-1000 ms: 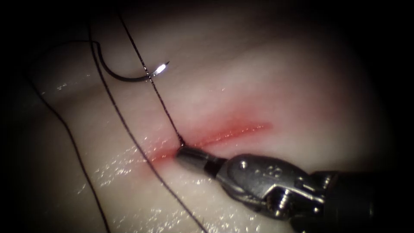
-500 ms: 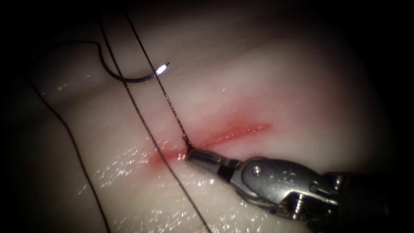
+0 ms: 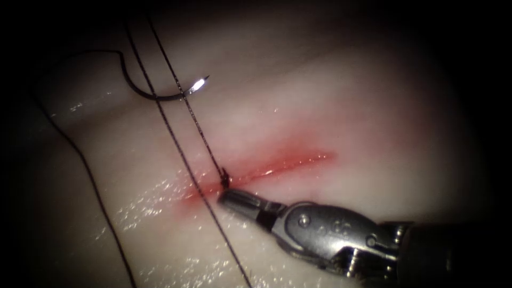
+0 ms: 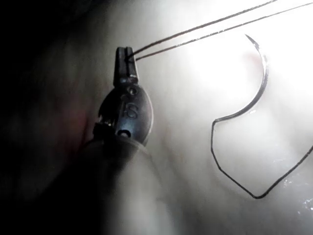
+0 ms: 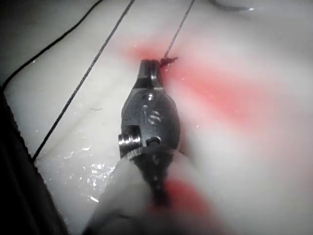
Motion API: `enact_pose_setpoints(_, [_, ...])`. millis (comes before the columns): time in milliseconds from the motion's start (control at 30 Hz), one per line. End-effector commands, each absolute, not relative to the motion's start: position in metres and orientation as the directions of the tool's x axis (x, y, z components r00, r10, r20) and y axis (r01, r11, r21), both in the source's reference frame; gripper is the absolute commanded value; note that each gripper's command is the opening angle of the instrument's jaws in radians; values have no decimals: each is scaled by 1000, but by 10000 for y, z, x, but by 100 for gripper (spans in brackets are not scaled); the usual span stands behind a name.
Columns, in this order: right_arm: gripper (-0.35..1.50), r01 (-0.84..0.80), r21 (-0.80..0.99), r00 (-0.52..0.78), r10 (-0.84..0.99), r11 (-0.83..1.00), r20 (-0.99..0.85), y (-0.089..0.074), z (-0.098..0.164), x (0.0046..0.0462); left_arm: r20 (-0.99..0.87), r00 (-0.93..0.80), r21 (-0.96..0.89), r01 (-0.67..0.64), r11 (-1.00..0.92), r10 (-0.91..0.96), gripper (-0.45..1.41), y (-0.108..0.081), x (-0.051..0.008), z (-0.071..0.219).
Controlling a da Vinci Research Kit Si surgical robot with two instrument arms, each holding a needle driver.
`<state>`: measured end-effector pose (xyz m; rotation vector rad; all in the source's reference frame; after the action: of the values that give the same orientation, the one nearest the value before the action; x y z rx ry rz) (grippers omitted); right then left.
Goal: Wound Closure
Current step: Tension the knot by pulling the left tool up and the right tool down, then snip the long suture end with the right tool.
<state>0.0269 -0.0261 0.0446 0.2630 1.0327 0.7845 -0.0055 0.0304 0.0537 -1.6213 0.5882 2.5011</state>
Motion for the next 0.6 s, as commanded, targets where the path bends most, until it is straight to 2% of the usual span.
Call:
enact_pose_setpoints(33, [-35, -456, 545, 277, 694, 704, -664, -264, 449, 273, -897, -424, 265, -296, -918, -122, -45, 308, -60, 542])
enact_pose_setpoints(333, [-35, -464, 543, 301, 701, 700, -646, -271, 452, 272, -893, -431, 279, -309, -909, -128, -45, 315, -59, 545])
enact_pose_setpoints(433, [-35, -487, 578, 251, 739, 655, -625, -263, 446, 279, -900, -414, 281, -309, -909, -137, -45, 307, -64, 542])
enact_pose_setpoints(467, [-26, -503, 572, 230, 739, 648, -633, -260, 443, 281, -902, -409, 281, -309, -909, -140, -45, 303, -66, 540])
enact_pose_setpoints(500, [74, -539, 557, 196, 737, 632, -647, -255, 440, 285, -907, -395, 283, -310, -907, -148, -45, 292, -72, 536])
enact_pose_setpoints(600, [86, -572, 548, 141, 732, 610, -667, -247, 433, 284, -911, -377, 288, -298, -910, -165, -45, 274, -81, 527])
